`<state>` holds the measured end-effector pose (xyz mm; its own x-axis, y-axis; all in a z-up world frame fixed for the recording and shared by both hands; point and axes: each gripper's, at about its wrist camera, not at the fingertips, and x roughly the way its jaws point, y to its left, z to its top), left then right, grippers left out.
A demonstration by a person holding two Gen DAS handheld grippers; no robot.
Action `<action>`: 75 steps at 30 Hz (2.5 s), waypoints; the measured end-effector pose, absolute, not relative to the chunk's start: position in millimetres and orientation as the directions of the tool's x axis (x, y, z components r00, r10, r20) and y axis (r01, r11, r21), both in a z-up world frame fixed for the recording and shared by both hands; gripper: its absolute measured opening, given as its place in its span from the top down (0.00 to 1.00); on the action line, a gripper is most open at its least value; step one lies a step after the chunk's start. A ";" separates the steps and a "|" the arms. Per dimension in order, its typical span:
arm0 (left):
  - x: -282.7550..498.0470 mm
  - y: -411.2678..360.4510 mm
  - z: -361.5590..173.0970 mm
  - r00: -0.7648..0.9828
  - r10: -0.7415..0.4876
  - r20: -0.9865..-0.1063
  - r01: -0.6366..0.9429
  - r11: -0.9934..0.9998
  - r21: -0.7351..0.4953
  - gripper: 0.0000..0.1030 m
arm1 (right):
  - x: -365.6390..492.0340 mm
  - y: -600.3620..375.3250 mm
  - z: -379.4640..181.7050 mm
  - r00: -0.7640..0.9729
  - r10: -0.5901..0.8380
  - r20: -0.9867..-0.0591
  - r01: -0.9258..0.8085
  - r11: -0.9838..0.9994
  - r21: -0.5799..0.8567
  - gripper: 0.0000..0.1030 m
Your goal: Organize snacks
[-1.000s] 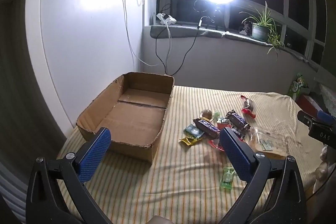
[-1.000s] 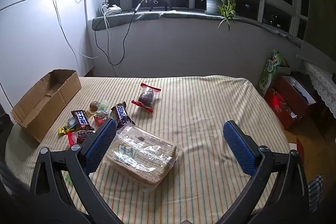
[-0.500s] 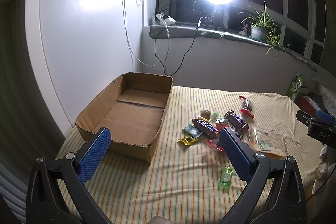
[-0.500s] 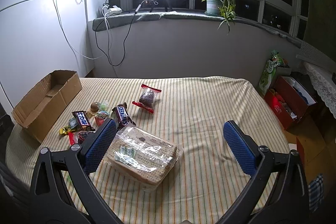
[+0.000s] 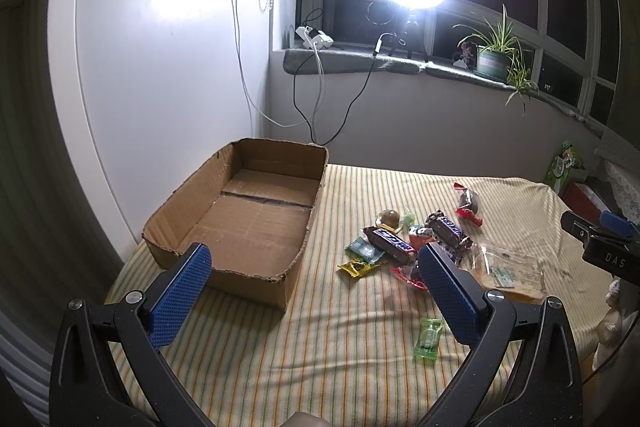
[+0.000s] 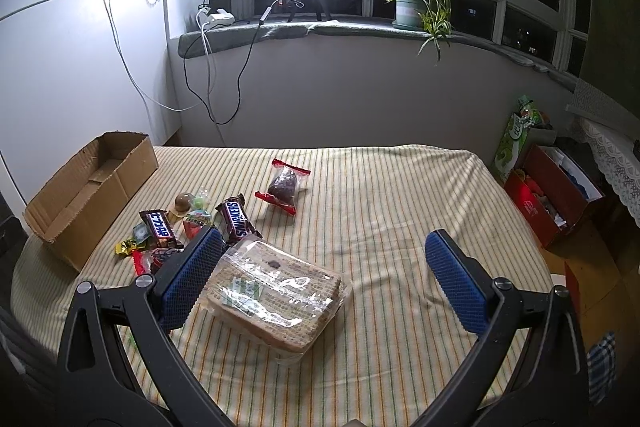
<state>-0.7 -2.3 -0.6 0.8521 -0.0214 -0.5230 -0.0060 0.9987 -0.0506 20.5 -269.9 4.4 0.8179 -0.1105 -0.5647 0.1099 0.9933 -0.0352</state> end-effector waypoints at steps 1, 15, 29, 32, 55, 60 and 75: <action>-0.7 -2.5 -0.7 0.852 -0.021 -0.524 -0.007 0.999 -0.051 0.01 | 20.8 -269.5 4.2 0.817 -0.110 -0.566 0.109 0.993 -0.035 0.00; -0.1 -3.5 0.5 0.849 -0.031 -0.527 0.002 0.999 -0.054 0.01 | 21.9 -268.1 2.1 0.815 -0.108 -0.570 0.109 0.994 -0.033 0.00; -0.5 -5.3 0.2 0.849 -0.030 -0.528 0.002 0.999 -0.054 0.01 | 21.8 -268.3 0.7 0.814 -0.103 -0.572 0.105 0.994 -0.030 0.00; -0.5 -5.1 0.1 0.849 -0.031 -0.528 0.003 0.999 -0.054 0.01 | 21.8 -268.3 0.8 0.813 -0.102 -0.573 0.104 0.994 -0.029 0.00; 10.7 -11.6 -8.7 0.827 -0.075 -0.557 0.045 0.997 -0.068 0.01 | 25.7 -271.5 -7.5 0.795 -0.079 -0.602 0.086 0.996 -0.016 0.00; 22.7 -22.1 -20.9 0.791 -0.145 -0.594 0.102 0.989 -0.104 0.07 | 28.9 -279.4 -19.2 0.771 -0.046 -0.635 0.065 0.998 0.008 0.02; 53.9 -85.8 -49.3 0.612 -0.418 -0.671 0.325 0.907 -0.268 0.39 | 40.8 -293.5 -57.7 0.667 0.108 -0.738 0.014 0.988 0.157 0.21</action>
<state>53.9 -85.8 -49.3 0.6122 -0.4183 -0.6710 0.3255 0.9067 -0.2682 40.8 -293.5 -57.7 0.6666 0.1075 -0.7376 0.0140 0.9876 0.1567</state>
